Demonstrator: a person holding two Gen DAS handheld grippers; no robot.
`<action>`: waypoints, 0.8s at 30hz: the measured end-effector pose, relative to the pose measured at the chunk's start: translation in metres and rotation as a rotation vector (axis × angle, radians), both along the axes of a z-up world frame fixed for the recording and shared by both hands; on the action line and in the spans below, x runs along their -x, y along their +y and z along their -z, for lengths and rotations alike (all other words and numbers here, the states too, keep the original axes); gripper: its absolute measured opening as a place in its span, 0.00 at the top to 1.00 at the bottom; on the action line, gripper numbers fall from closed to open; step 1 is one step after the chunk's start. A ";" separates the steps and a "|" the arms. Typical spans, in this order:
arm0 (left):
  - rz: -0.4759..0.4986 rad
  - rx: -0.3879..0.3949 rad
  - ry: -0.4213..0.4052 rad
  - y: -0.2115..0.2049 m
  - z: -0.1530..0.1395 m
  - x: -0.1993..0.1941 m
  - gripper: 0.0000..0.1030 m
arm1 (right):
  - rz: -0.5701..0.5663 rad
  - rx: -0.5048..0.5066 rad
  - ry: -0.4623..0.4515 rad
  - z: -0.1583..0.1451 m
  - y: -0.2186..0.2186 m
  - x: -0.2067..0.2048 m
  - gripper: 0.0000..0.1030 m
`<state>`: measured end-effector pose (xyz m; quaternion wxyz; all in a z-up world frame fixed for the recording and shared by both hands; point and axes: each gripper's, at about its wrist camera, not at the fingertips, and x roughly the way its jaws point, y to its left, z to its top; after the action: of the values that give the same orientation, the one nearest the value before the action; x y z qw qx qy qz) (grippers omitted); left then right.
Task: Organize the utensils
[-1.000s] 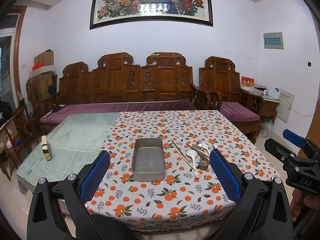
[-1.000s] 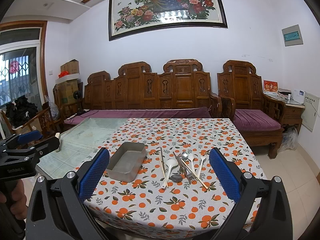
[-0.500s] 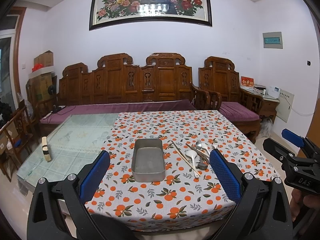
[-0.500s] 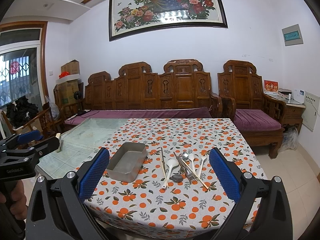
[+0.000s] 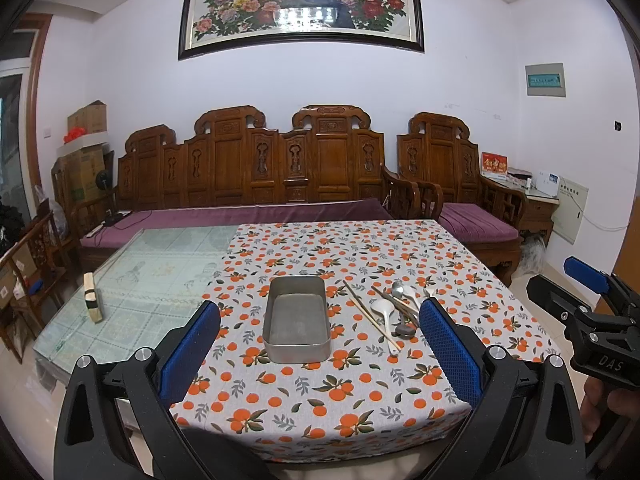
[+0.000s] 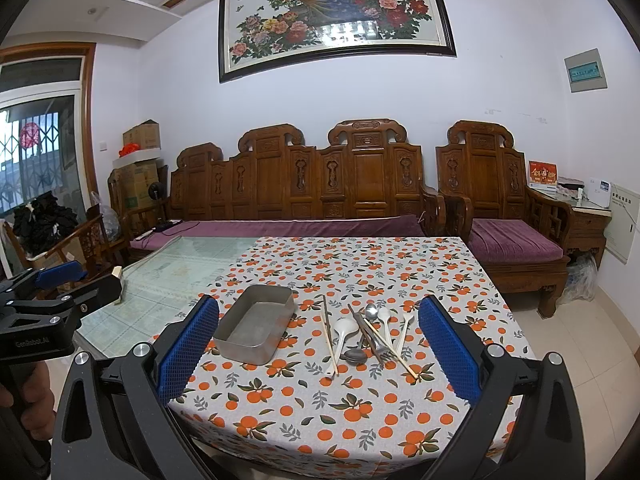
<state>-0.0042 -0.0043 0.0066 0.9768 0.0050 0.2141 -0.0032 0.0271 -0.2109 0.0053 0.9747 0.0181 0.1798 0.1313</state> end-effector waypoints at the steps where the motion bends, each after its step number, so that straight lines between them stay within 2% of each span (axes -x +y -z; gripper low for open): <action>1: 0.000 0.000 0.000 0.000 0.000 0.000 0.06 | 0.000 -0.001 0.000 0.000 0.000 0.000 0.03; 10: 0.010 -0.013 0.029 -0.001 0.010 -0.010 0.06 | -0.018 0.001 0.013 0.003 0.003 -0.002 0.03; 15: 0.050 -0.001 0.074 -0.003 0.026 -0.030 0.06 | -0.034 0.029 0.041 0.018 -0.002 -0.024 0.02; 18: 0.062 -0.001 0.093 -0.005 0.033 -0.041 0.06 | -0.069 0.014 0.066 0.022 -0.007 -0.039 0.02; 24: 0.079 -0.003 0.123 -0.008 0.046 -0.063 0.06 | -0.056 0.069 0.122 0.032 -0.011 -0.070 0.02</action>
<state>0.0590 -0.0119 -0.0392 0.9609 0.0144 0.2733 -0.0418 0.0969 -0.2215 -0.0264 0.9580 -0.0127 0.2437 0.1506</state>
